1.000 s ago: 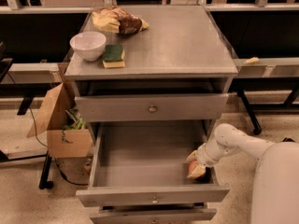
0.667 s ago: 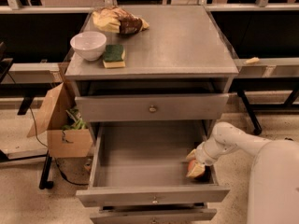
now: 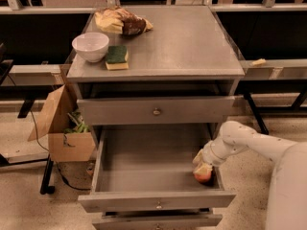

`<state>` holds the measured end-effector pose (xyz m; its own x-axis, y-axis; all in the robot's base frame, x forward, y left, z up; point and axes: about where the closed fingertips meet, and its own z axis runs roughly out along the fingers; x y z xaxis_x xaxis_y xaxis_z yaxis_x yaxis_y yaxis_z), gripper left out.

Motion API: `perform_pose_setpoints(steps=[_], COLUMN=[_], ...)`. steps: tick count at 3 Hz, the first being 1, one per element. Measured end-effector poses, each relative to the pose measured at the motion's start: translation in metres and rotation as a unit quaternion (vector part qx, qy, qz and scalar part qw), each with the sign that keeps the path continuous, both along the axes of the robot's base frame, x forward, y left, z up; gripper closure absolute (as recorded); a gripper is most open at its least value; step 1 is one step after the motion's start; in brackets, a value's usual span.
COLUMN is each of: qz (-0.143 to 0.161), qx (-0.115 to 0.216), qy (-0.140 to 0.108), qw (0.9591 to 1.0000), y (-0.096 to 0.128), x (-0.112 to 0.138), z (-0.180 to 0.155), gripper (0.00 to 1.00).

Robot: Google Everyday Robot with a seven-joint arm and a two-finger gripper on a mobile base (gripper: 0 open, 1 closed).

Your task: Pick apple from middle drawer and place on counter

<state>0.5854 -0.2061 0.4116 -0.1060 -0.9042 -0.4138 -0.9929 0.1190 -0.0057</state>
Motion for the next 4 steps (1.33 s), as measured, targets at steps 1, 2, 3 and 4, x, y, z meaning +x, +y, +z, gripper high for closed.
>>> perform_pose_setpoints(steps=[1, 2, 3, 4], qz=[0.015, 0.03, 0.039, 0.034], qx=[-0.015, -0.021, -0.025, -0.025], qy=[-0.028, -0.024, -0.016, -0.006], qw=[0.9994, 0.999, 0.9988, 0.9991], y=[0.012, 0.019, 0.022, 0.02], x=[-0.008, -0.013, -0.014, -0.012], z=[0.041, 0.055, 0.059, 0.05], gripper=[0.56, 0.32, 0.09, 0.0])
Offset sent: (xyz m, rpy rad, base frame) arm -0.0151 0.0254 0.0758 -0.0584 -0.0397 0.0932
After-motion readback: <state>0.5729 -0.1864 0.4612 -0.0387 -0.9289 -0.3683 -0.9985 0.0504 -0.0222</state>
